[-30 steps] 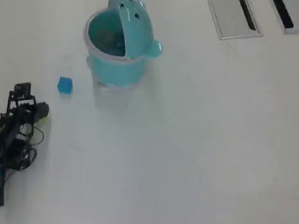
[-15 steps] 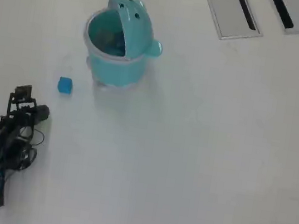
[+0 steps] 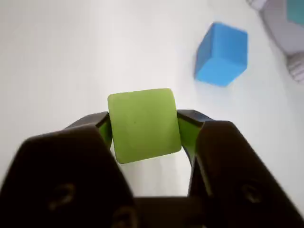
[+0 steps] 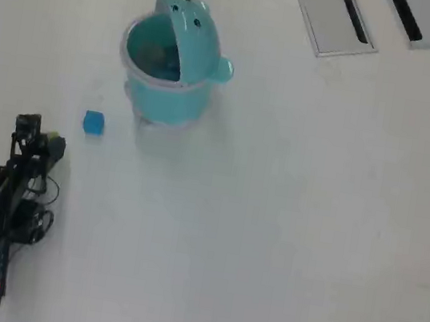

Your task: Grasp RGB lego blocks and put them in the bin one by one.

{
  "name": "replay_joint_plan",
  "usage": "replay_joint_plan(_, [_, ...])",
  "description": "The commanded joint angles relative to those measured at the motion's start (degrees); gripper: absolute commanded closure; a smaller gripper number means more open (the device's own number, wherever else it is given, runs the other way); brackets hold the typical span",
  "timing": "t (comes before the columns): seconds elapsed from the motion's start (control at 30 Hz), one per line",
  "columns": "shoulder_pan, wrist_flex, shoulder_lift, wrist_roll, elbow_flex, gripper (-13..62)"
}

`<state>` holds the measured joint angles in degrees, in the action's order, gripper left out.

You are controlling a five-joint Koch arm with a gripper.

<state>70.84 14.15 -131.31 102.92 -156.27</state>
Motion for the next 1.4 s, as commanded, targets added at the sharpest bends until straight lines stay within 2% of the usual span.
replay_joint_plan(0.0, [0.4, -7.6, -3.8, -3.3, 7.6, 39.0])
replay_joint_plan(0.37, [-1.7, -20.6, -3.3, -19.1, 16.8, 39.6])
replay_joint_plan(0.4, [-2.0, -23.7, -2.8, -22.1, 19.5, 44.8])
replay_joint_plan(0.67, [-6.0, -29.3, 8.2, -23.6, 33.1, 45.5])
replay_joint_plan(0.77, [-8.8, -32.6, 16.3, -23.6, 40.3, 45.5])
replay_joint_plan(1.03, [-13.4, -32.3, 33.0, -23.6, 60.7, 45.5])
replay_joint_plan(1.37, [-19.7, -30.9, 47.3, -23.6, 77.3, 45.4])
